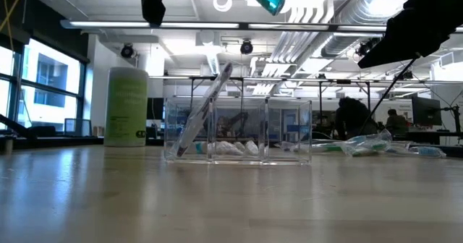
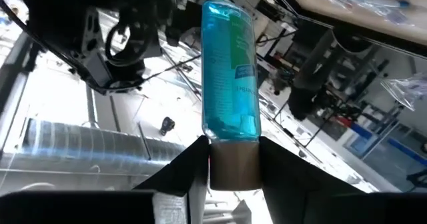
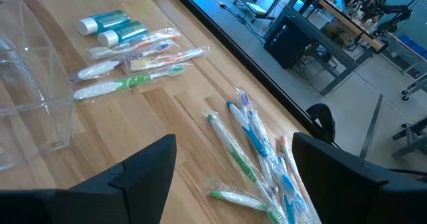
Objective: Pick & Place toothbrushing station
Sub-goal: Put the mouthwash into the transparent organizer
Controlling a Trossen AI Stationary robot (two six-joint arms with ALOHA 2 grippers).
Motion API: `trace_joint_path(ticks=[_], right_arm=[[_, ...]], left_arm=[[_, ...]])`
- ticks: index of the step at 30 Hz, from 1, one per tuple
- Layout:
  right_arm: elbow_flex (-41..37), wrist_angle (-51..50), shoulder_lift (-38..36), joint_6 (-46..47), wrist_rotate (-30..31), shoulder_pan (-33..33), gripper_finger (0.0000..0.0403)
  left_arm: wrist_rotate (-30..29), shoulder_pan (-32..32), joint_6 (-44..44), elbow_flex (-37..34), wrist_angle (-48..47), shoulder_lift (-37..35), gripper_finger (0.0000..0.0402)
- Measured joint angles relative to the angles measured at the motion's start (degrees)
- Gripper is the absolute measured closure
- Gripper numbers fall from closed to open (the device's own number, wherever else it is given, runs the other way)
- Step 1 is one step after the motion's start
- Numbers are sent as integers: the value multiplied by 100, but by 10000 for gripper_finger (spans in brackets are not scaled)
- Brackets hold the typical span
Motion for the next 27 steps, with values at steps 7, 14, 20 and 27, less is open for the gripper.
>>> trace_joint_path(ticks=[7, 14, 20, 27], right_arm=[[0, 0, 0, -2, -1, 0, 112], [0, 0, 0, -9, 44, 0, 112], [-1, 0, 0, -11, 102, -4, 112], [-2, 0, 0, -11, 94, -4, 112]], left_arm=[[-256, 53, -446, 0, 469, 0, 285], [-174, 73, 1198, -2, 1000, -1, 285], [450, 197, 1494, -2, 996, -2, 284], [467, 568, 845, -2, 980, -2, 284]])
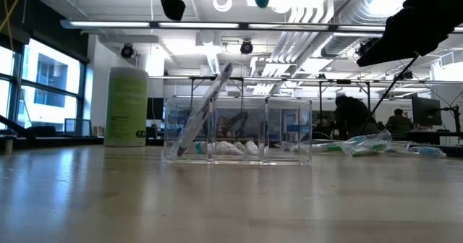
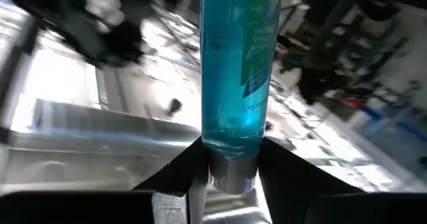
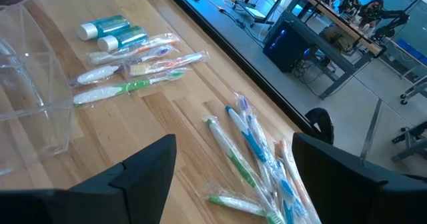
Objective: Pick & Place toothbrushing station
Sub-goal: Put the mouthwash into the transparent organizer
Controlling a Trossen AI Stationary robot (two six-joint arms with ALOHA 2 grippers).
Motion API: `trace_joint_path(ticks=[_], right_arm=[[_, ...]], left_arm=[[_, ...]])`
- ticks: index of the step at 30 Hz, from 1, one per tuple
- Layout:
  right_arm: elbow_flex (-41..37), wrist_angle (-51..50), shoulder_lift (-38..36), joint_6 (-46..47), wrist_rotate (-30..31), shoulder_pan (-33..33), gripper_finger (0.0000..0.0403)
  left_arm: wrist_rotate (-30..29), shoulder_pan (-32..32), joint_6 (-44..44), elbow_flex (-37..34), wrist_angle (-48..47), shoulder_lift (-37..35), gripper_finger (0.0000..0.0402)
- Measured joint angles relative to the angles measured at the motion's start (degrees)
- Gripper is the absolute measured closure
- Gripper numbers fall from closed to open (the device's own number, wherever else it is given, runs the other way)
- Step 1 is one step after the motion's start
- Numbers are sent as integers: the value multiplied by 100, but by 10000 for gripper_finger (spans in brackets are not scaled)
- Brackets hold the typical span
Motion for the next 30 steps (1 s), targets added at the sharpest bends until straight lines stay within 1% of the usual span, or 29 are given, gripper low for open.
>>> trace_joint_path(ticks=[6, 10, 18, 22, 25, 26, 28, 30], right_arm=[[0, -2, 0, 1, -61, 0, 112], [0, -2, 0, 2, -66, 0, 112], [0, 0, 0, -11, -70, 0, 112], [0, 0, 0, -11, -70, 0, 112], [2, 0, 0, -13, -70, 0, 112], [0, -2, 0, -11, -70, 0, 112], [0, -2, 0, -13, -72, 0, 112], [1, -1, 0, -13, -72, 0, 112]], left_arm=[[-285, 298, -1153, 0, 4, 0, 284], [-423, 381, -1480, 0, 2, 0, 284], [-543, 400, -1168, 0, 3, 0, 284], [-499, 400, -1445, 0, 3, 0, 284], [-628, 358, -1616, 0, 4, 0, 284], [-706, 331, -1523, 0, 4, 0, 284], [-900, 258, -1070, 0, -109, 0, 284], [-1006, 202, -627, 0, -488, 0, 284]])
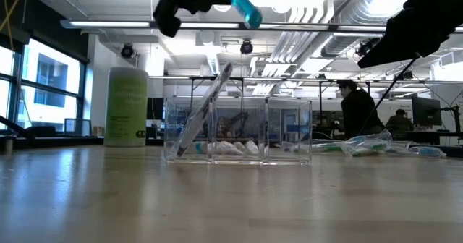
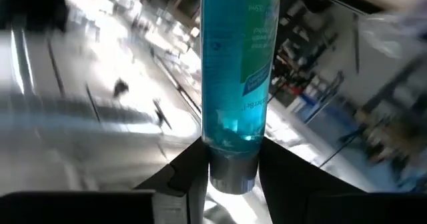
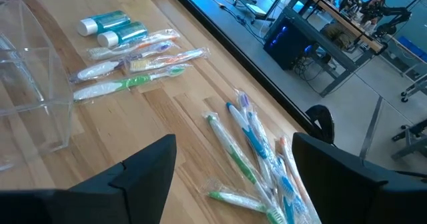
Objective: Pick & Place toothbrushing station
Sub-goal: Put the mouthwash into the transparent organizer
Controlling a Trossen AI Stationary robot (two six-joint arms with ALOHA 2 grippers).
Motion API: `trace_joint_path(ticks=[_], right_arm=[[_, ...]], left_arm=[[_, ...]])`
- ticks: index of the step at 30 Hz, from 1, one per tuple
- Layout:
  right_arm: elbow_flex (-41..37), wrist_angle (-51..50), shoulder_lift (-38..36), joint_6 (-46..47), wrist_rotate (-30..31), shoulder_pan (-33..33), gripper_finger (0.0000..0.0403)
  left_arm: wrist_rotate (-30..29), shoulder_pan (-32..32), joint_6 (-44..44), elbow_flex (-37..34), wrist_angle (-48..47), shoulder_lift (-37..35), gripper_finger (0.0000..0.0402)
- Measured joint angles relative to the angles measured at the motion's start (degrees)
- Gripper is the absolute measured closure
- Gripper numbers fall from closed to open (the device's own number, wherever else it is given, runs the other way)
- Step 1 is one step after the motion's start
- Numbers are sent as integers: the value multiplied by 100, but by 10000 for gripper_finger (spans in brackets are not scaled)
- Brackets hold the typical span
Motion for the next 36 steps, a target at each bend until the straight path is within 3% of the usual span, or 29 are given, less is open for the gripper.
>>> trace_joint_path(ticks=[9, 17, 27, 36], right_arm=[[-1, 0, 0, 0, 16, 0, 112], [-1, 1, 2, 0, 17, 0, 112], [-1, 47, 2, -127, 19, 0, 112], [-1, 69, 2, -127, 11, 0, 112]], left_arm=[[114, -124, 169, -2, -477, 1, 284], [158, 17, -211, -2, -2295, 4, 284], [738, 65, -567, -2, -2627, 4, 284], [804, 184, -1020, -2, -3213, 4, 284]])
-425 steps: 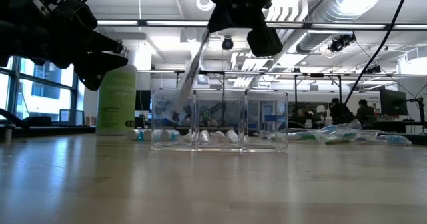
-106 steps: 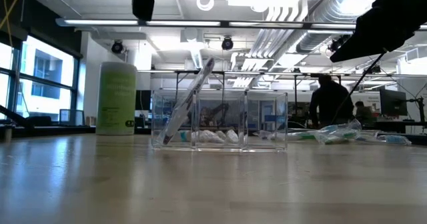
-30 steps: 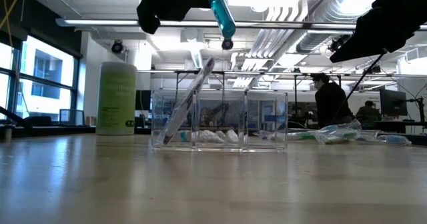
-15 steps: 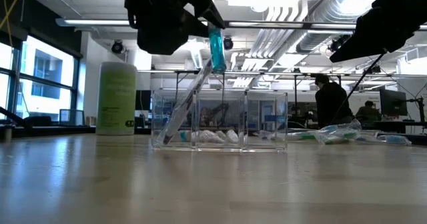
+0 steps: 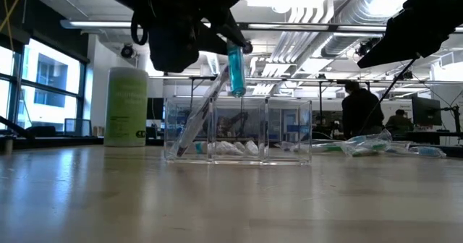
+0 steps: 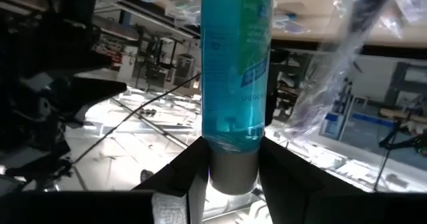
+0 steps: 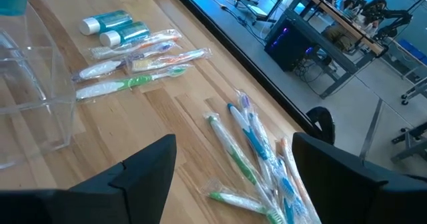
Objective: Pick & Place toothbrushing station
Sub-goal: Put the mouthwash into the transparent organizer
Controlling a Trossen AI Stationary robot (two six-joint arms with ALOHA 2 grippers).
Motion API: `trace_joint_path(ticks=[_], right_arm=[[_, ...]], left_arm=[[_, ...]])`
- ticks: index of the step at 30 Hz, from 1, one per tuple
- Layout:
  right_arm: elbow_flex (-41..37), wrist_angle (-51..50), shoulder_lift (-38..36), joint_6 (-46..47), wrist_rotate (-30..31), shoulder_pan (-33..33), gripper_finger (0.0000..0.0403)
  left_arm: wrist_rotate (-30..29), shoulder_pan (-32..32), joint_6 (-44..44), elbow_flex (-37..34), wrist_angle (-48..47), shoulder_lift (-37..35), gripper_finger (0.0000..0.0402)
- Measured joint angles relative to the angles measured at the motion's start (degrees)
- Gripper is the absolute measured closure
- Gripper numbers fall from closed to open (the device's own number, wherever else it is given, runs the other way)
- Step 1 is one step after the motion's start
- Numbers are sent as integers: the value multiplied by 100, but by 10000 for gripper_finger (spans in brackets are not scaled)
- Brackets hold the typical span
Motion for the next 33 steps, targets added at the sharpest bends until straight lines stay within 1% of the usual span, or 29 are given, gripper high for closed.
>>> trace_joint_path(ticks=[8, 12, 18, 22, 25, 27, 30, 33], right_arm=[[0, 0, 0, 0, 7, 0, 112], [0, 0, 0, -1, 7, 0, 112], [0, 0, 0, -2, 6, 0, 112], [0, 0, 0, -1, -6, 0, 112], [0, 0, 0, 0, -9, 0, 112], [0, 0, 0, -2, -9, 0, 112], [0, 2, 0, -2, -9, 0, 112], [0, 2, 0, -2, -3, 0, 112]], left_arm=[[568, 25, -469, 0, 6, 0, 284], [493, 64, -317, 0, 6, 0, 284], [457, 141, -420, 0, 9, 0, 284], [333, 135, 50, 0, -39, 0, 284], [54, 126, 576, 4, -415, 0, 284], [-157, 126, 729, 4, -641, -3, 284], [-260, 124, 680, 7, -893, -7, 284], [-58, 88, 491, 7, -898, -11, 284]])
